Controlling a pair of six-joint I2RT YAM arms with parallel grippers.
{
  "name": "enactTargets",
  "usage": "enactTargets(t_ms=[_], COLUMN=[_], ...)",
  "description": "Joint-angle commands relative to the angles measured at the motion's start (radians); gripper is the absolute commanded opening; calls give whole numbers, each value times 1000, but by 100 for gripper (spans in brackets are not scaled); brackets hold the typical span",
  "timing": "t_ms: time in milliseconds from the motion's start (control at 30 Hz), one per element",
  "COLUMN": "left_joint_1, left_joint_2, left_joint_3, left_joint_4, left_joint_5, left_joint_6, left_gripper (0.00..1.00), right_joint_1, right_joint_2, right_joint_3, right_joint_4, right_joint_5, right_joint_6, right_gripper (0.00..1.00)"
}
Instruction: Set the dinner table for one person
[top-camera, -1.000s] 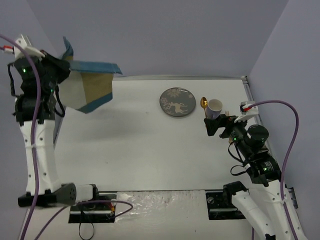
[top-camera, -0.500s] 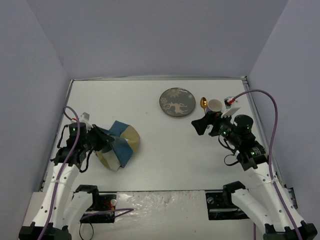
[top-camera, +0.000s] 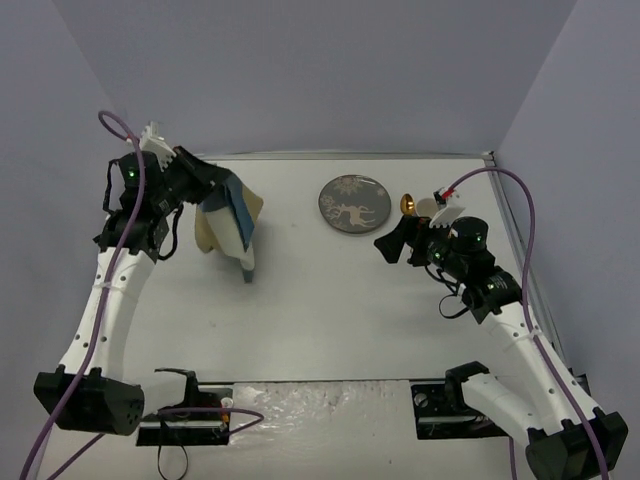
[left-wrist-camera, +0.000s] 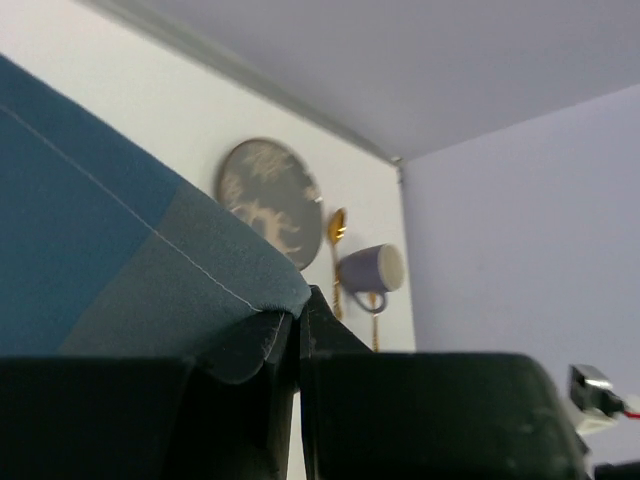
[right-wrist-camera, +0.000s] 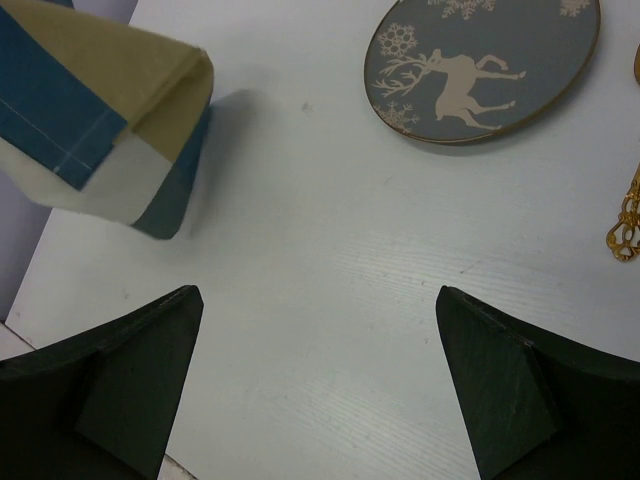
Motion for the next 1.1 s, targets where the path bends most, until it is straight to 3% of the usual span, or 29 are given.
enactTargets(t_ms=[0,67,233,367,467,633,767,867,1000,1067], left_joint_1=[-59,-71,-112,-184,-200,-201,-202,-201,-201,-202], left_joint_2=[-174,-258,-407,-519,-641,-862,-986,-1007,-894,-787], left_joint_3=[88,32,-280,-675,-869,-929,-853,-777,-707,-682], left_joint_4=[94,61,1,38,46,-195,-467,-548,-556,-552], left_joint_5=[-8,-48,-77,-112,-154,-266,-361,-404,-378,-324], left_joint_6=[43,69,51,-51,-152,-243,-266,-236,-134,-63], left_gripper=[0,0,0,0,0,3,15,17,42,59], right_joint_1=[19,24,38,59,81,175,273,324,335,344], right_joint_2=[7,4,3,11,28,100,197,292,403,479], right_joint_3=[71,68,40,8,-11,-34,-36,-29,-20,2], right_joint_4=[87,87,88,95,107,140,157,179,236,265], right_joint_5=[24,31,36,55,74,141,223,291,296,301], right_joint_6=[-2,-6,-5,-2,4,16,22,35,54,42], right_gripper=[100,100,100,100,100,100,100,98,92,90])
